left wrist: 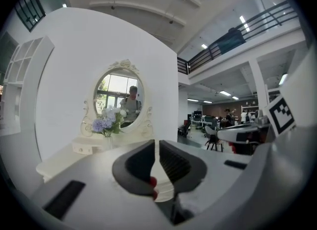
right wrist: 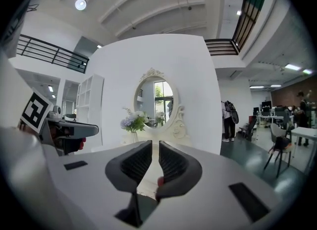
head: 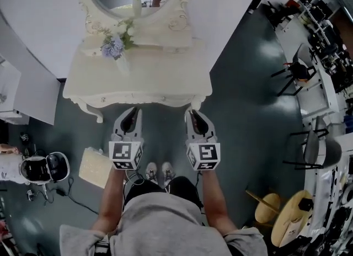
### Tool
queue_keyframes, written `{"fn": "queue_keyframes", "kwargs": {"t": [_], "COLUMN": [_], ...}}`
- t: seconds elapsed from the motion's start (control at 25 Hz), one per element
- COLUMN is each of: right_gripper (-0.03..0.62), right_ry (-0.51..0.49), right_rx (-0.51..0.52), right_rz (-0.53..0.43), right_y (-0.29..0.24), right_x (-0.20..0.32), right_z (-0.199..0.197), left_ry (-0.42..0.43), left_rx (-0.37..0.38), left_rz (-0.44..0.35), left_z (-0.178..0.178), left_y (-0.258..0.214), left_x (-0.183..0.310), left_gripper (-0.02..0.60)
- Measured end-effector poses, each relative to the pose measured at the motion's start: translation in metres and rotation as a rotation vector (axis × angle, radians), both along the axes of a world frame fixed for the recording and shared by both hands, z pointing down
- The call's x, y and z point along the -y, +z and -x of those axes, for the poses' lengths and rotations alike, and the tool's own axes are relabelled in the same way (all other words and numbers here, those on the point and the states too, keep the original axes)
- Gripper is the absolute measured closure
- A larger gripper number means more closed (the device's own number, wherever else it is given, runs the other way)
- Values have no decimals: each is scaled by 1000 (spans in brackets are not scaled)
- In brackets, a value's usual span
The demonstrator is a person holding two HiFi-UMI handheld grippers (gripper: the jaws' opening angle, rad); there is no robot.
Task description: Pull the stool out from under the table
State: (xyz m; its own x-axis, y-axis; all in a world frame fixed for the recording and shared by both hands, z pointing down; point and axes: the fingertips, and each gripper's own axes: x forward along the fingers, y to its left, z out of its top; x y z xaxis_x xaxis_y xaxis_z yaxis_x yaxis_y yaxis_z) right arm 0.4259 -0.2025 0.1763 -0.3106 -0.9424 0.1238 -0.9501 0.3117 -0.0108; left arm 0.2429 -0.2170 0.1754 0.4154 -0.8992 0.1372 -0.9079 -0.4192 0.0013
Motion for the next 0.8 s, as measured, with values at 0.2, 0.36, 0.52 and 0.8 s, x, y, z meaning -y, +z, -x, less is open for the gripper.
{"fn": "queue_keyframes", "kwargs": {"t": [0.2,0.36,0.52,0.8], "right_gripper": [546,557,560,561], "right_ry": [38,51,52,44], "right_rx": [-3,-7,-4,-2], "right_rz": [-15,-37,-50,-56], "right_y": [-5,-12,-16,-19], "right_x": [-5,-4,1,4], "right_z": [-22,-27,-26,-20], "left_ry": [38,39,41,47], "left_rx": [18,19,15,26], "left_rz": [-1,-5,-7,-11], "left_z": [-23,-29,-30,-30], "left_y": [1,-2,-5,-7], "left_x": [-1,-1,3,4], "left_gripper": [574,575,575,575]}}
